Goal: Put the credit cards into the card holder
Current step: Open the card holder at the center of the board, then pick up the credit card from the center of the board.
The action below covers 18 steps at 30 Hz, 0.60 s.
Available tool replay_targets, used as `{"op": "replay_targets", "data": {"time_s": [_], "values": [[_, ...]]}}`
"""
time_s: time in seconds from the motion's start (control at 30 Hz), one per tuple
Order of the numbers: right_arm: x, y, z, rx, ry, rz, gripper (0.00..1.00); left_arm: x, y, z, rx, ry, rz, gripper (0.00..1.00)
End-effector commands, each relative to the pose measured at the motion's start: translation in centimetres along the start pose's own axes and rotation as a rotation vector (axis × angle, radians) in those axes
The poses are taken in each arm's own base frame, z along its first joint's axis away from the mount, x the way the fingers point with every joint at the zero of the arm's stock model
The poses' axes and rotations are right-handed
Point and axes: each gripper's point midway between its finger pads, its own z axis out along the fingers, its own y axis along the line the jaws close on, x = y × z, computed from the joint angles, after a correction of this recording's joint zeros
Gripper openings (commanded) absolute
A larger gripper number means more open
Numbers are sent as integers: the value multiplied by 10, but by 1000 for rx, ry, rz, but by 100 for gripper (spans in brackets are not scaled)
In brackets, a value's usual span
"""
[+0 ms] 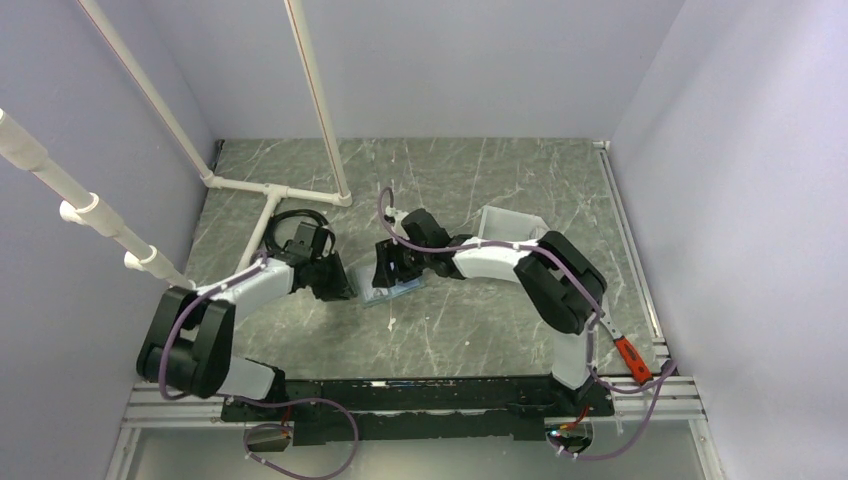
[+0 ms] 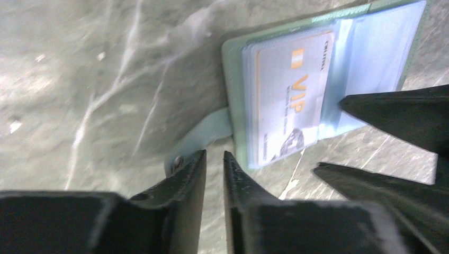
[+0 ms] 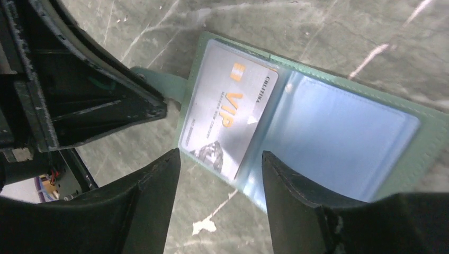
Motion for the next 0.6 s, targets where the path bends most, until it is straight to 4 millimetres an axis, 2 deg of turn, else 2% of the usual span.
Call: {"op": "replay_targets", "data": {"time_s": [0.0, 0.13, 0.23, 0.33, 0.4, 0.43, 0.5, 0.57], "values": [[-37, 18, -40, 42, -83, -80, 63, -8, 6, -35, -70, -62, 38, 29], [-55, 13, -78, 156, -132, -139, 69, -12, -6, -60, -26, -110, 49, 42], [-77, -24, -124, 429, -210, -162, 78, -15, -30, -78, 89, -134, 95, 53], [-90, -65, -179, 631, -285, -113, 86, -16, -65, -95, 256, -119, 165, 63], [-90, -88, -210, 701, -335, -40, 88, -18, -86, -105, 346, -99, 204, 69], [-91, -111, -232, 758, -365, 32, 88, -19, -94, -110, 374, -95, 221, 70], [-82, -150, -272, 882, -416, 184, 88, -23, -105, -117, 404, -100, 251, 72], [-66, -180, -302, 970, -447, 309, 90, -27, -113, -123, 418, -111, 278, 73]]}}
